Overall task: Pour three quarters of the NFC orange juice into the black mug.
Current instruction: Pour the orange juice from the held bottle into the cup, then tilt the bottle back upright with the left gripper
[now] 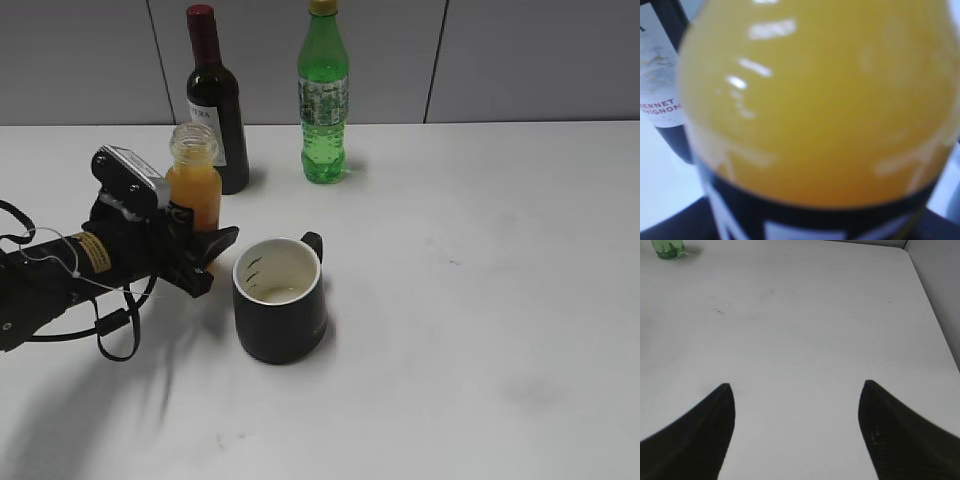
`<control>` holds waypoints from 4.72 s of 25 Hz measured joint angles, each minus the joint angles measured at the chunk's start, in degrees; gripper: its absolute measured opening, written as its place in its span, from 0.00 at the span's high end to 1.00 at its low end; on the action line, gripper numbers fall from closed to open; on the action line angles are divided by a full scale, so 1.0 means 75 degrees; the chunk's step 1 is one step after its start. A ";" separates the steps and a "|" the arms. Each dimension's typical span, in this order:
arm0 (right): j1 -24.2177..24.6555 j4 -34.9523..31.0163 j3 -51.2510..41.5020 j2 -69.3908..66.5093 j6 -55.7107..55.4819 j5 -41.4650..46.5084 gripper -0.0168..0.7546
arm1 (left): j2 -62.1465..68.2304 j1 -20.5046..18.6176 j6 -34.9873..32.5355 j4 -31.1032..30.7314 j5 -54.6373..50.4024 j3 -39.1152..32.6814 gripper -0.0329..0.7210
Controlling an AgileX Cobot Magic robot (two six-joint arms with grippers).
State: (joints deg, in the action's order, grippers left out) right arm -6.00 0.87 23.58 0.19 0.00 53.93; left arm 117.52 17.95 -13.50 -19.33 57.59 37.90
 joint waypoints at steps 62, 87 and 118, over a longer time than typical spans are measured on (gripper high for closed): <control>0.0000 0.0000 0.0000 0.0000 0.0000 0.0000 0.22 | 0.0024 0.0000 -0.8615 0.0533 0.1214 0.0447 0.34; 0.0000 -0.0007 0.0000 0.0000 0.0000 0.0000 0.22 | 0.0024 0.0000 -0.9563 0.0533 0.1223 0.0449 0.34; 0.0000 -0.0007 0.0000 0.0000 0.0000 0.0000 0.22 | 0.0024 0.0000 -0.9796 0.0556 0.1269 0.0462 0.34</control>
State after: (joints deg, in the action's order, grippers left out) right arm -6.00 0.82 23.58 0.19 0.00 53.93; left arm 117.70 17.95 -86.96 -15.16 67.11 41.37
